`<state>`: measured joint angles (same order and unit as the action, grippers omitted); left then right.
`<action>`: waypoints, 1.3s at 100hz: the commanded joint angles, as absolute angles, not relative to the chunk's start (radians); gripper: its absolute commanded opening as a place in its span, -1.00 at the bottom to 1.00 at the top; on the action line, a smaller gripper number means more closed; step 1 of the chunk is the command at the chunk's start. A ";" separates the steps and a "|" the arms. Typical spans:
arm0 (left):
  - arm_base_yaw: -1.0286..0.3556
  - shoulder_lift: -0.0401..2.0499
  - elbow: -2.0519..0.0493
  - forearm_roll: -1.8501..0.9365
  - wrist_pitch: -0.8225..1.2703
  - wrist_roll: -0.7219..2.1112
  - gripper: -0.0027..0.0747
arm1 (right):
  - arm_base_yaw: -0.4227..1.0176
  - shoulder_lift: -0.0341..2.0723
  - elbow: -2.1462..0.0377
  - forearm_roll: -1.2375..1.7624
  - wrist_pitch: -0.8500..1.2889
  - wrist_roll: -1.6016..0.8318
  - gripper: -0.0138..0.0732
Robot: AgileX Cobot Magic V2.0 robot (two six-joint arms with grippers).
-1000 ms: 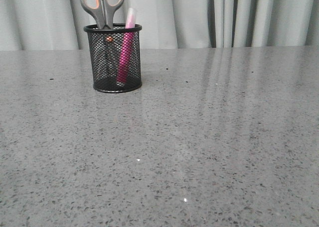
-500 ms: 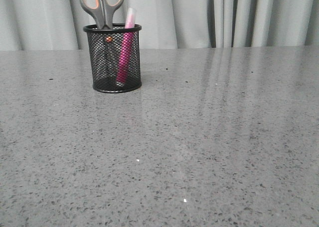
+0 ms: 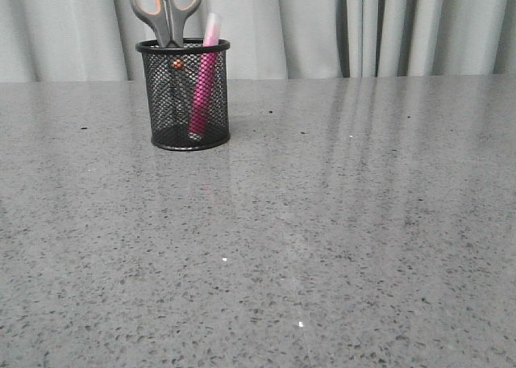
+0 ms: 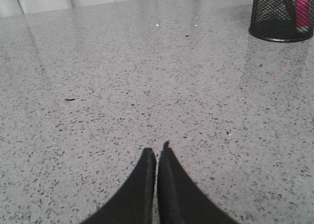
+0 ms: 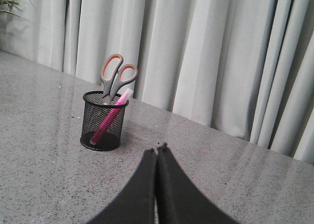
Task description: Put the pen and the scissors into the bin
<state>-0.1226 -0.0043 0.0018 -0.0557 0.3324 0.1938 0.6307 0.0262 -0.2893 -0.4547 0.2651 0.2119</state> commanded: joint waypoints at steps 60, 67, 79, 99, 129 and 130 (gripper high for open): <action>-0.120 -0.036 0.045 -0.069 0.291 0.184 -0.98 | 0.630 0.040 -0.311 -0.474 0.196 0.209 -0.84; -0.120 -0.036 0.045 -0.069 0.291 0.184 -0.98 | 0.626 0.039 -0.302 -0.476 0.229 0.211 -0.84; -0.120 -0.036 0.045 -0.069 0.291 0.184 -0.98 | 0.575 0.039 -0.272 -0.463 0.290 0.211 -0.84; -0.120 -0.036 0.045 -0.069 0.291 0.184 -0.98 | 0.311 0.039 -0.169 -0.161 0.273 0.088 -0.84; -0.120 -0.036 0.045 -0.069 0.291 0.184 -0.98 | 0.068 -0.001 0.002 0.098 0.152 -0.157 -0.84; -0.120 -0.036 0.045 -0.069 0.291 0.184 -0.98 | 0.066 -0.005 0.005 0.098 0.152 -0.157 -0.84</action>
